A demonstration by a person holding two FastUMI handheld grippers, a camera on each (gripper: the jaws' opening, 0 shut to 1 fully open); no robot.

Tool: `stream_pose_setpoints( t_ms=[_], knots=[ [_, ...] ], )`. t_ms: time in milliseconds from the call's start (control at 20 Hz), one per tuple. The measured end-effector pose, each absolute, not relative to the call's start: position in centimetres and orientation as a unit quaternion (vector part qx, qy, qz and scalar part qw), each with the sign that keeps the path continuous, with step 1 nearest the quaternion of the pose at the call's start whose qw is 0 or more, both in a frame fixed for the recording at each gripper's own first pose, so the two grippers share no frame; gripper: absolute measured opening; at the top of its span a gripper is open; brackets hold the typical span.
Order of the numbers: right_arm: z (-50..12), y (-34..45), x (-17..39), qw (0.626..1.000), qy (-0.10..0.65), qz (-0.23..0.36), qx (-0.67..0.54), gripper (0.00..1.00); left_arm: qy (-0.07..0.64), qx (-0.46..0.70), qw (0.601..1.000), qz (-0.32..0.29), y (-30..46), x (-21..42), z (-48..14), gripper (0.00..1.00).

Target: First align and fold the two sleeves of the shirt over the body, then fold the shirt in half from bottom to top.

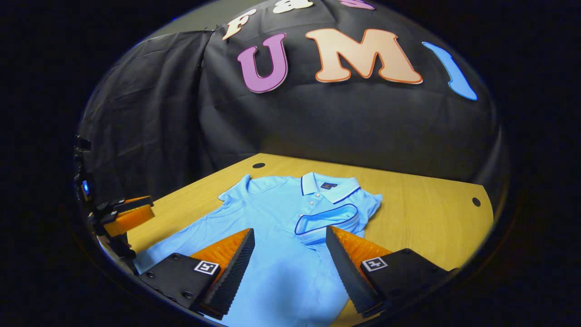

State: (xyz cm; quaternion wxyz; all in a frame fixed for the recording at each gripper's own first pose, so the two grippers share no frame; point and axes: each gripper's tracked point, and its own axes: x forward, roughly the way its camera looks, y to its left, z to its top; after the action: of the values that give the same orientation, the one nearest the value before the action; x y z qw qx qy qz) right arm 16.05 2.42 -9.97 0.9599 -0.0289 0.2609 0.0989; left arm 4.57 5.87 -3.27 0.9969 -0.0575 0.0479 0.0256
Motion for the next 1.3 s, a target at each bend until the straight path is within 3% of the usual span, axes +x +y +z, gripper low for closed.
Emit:
stream_pose_setpoints(
  t_ms=[400,650,950,1300],
  knots=[
    [-9.1,-2.8,6.5,0.976,0.212,0.048,-0.019,0.98,0.124,-0.076,0.989,0.019,8.6,12.1,-4.6,0.94],
    [-10.0,-4.3,3.5,0.979,0.202,0.026,-0.005,0.98,0.17,-0.09,0.981,0.017,9.4,17.6,-5.8,0.94],
    [-8.1,-4.8,2.3,0.984,0.176,0.02,0.008,0.99,0.229,-0.093,0.968,0.037,11.3,23.2,-8.2,0.93],
    [-7.3,-5.8,1.9,0.986,0.165,0.009,0.015,0.98,0.262,-0.08,0.961,0.045,11.5,24.5,-10.4,0.91]
  ],
)
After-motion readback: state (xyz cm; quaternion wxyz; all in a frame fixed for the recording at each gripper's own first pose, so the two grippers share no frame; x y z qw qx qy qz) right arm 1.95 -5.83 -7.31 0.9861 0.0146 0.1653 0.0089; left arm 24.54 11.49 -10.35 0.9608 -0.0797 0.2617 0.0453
